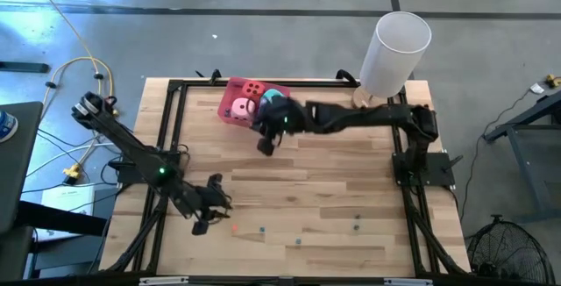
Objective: Pick & Place Dice
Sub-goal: Put the small green dice into the pink bin
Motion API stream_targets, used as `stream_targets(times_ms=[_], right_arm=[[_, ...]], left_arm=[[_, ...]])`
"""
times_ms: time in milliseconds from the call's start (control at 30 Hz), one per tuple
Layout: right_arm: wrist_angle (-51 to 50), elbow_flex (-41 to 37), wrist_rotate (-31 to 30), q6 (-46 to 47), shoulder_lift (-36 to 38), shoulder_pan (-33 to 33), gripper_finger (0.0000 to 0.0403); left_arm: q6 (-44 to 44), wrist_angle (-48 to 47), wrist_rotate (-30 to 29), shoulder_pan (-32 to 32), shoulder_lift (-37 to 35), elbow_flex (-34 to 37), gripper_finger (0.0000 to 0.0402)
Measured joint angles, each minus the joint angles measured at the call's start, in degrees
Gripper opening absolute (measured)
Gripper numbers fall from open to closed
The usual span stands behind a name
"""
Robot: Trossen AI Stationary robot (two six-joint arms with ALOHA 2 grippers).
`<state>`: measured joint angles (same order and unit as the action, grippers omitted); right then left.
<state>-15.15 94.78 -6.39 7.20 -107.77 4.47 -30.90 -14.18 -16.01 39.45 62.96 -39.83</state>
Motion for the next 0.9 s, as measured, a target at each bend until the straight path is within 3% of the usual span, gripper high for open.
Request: stream_targets(times_ms=[100,233,433,633,900], right_arm=[[1.18,0.03,5.99,-1.57,-0.16,2.79,0.0038],[3.55,0.41,5.55,-4.39,-2.38,4.71,0.0038],[0.77,7.09,8.33,-6.79,-7.91,10.31,0.0038],[-7.82,13.32,7.82,-7.59,-13.95,13.59,0.0038],[-8.78,17.56,10.90,-10.48,-19.43,14.83,0.0038]], left_arm=[[0.03,-1.14,-0.05,-0.60,-4.50,0.00,0.0116],[0.71,-3.75,-0.11,-1.26,-10.28,0.00,0.0116],[1.60,-7.08,-0.64,-3.39,-16.97,0.00,0.0116],[4.28,-11.13,-0.72,-6.10,-18.92,0.00,0.0116],[11.16,-12.02,-2.13,-10.07,-18.49,0.00,0.0116]])
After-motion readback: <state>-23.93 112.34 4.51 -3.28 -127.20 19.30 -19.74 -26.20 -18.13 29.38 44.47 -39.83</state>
